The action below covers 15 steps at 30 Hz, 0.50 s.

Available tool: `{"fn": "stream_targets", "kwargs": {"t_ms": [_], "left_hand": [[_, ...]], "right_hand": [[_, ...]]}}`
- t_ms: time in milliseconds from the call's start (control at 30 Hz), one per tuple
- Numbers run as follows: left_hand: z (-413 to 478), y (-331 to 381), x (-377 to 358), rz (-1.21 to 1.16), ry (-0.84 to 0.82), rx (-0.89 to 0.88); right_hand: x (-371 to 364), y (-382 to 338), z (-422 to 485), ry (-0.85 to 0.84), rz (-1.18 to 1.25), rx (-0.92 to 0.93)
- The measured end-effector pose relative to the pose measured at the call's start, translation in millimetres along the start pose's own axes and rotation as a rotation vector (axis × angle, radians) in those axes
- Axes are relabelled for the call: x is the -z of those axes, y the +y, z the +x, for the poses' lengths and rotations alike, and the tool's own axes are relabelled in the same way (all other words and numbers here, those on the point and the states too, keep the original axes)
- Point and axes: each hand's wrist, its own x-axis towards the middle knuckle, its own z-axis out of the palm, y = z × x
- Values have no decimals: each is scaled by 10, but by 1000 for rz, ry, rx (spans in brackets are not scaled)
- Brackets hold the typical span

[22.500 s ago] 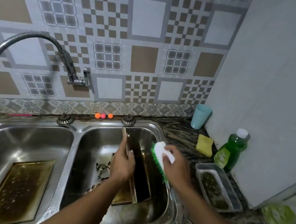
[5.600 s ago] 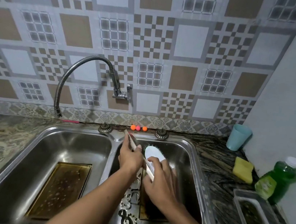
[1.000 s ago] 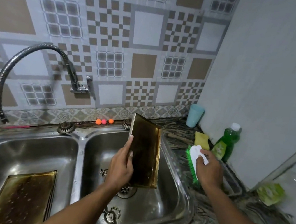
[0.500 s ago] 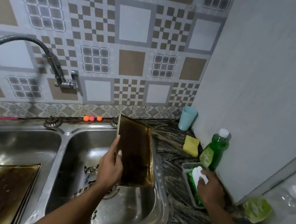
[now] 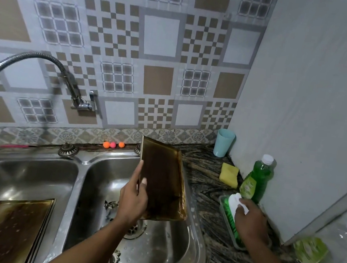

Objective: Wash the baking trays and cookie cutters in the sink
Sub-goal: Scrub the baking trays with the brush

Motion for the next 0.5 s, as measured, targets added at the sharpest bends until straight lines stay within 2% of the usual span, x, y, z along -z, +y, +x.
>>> {"fn": "stream_targets", "kwargs": {"t_ms": [200, 333, 500], "left_hand": [[75, 32, 400, -60, -20, -28], [106, 14, 715, -94, -20, -12], [69, -69, 1091, -106, -48, -59]], "right_hand": [[-220, -804, -221, 143, 267, -37], [-635, -1477, -512, 91, 393, -84], [-1349, -2368, -1020, 2, 550, -12]]}}
